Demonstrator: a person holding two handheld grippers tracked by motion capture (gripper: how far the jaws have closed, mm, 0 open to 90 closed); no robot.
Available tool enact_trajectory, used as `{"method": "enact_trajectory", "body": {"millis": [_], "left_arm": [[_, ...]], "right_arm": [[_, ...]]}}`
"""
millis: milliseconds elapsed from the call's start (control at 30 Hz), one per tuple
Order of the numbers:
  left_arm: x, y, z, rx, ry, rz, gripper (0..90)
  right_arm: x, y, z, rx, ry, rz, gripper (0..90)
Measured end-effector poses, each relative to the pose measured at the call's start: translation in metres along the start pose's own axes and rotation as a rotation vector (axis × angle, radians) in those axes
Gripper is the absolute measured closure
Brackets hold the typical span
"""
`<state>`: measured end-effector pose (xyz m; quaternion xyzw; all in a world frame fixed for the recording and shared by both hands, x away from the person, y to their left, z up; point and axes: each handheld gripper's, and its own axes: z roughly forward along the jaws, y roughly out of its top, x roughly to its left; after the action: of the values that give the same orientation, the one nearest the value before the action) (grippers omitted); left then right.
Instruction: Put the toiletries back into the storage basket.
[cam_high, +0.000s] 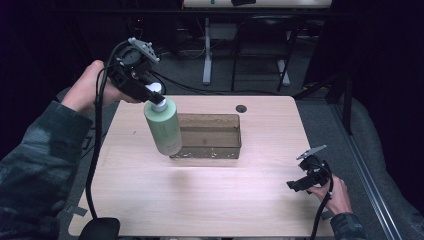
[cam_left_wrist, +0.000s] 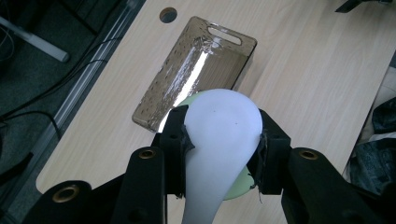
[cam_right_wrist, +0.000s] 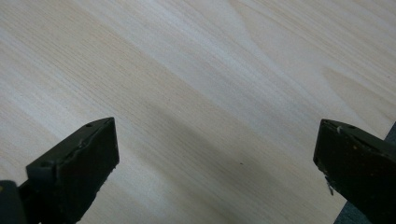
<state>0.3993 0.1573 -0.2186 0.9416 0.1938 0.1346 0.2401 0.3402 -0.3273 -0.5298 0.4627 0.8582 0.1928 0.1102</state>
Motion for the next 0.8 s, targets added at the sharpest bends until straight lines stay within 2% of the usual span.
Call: {"method": "enact_trajectory", "body": {"millis": [800], "left_arm": [[0.017,0.032,0.011,0.001,0.017,-0.006,63.0]], "right_arm": [[0.000,0.000,-0.001,0.000,-0.003,0.003,0.2]]}}
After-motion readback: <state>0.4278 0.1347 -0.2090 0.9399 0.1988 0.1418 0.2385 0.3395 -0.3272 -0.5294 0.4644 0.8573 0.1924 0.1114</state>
